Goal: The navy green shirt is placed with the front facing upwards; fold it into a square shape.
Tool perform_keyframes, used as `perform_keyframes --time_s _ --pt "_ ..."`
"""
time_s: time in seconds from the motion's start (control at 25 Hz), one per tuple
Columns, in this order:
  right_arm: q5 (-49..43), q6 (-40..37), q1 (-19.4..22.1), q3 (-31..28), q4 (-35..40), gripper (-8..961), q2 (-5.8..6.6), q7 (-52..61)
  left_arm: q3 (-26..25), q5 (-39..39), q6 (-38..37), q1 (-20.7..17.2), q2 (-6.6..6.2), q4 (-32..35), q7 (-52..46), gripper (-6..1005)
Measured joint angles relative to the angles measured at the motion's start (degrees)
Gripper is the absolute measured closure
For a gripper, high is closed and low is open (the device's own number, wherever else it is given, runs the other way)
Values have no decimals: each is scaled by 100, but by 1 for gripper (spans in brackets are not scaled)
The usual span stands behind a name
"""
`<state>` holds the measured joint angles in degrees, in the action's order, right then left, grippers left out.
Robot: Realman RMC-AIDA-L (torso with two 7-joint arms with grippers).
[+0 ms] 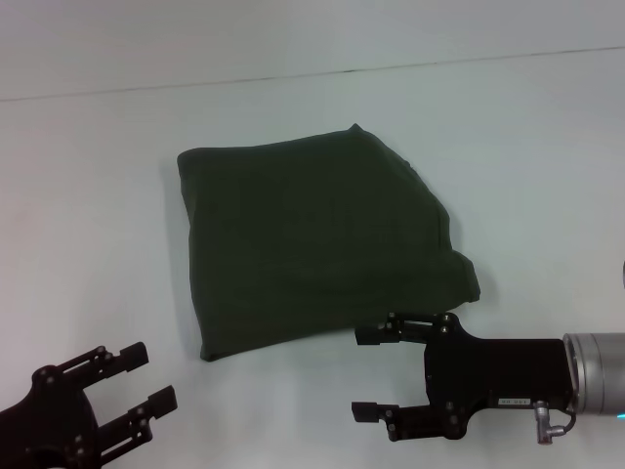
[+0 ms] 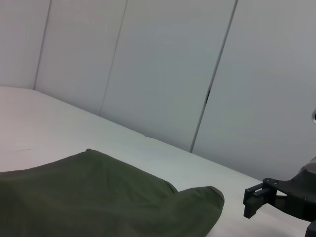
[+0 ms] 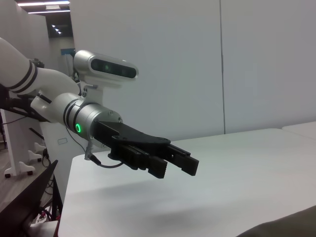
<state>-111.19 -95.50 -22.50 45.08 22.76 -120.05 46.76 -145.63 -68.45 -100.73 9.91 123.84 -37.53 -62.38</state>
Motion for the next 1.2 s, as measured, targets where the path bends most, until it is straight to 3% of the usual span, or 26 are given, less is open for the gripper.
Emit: perform_keyframes --time_s 0.8,1.2 --pt "-9 -1 -37 6 -1 137 -4 0 -2 17 3 -7 -10 0 -19 367" --pt "18 303 -496 487 -496 136 -18 -56 -30 -26 3 -97 -36 0 -20 367"
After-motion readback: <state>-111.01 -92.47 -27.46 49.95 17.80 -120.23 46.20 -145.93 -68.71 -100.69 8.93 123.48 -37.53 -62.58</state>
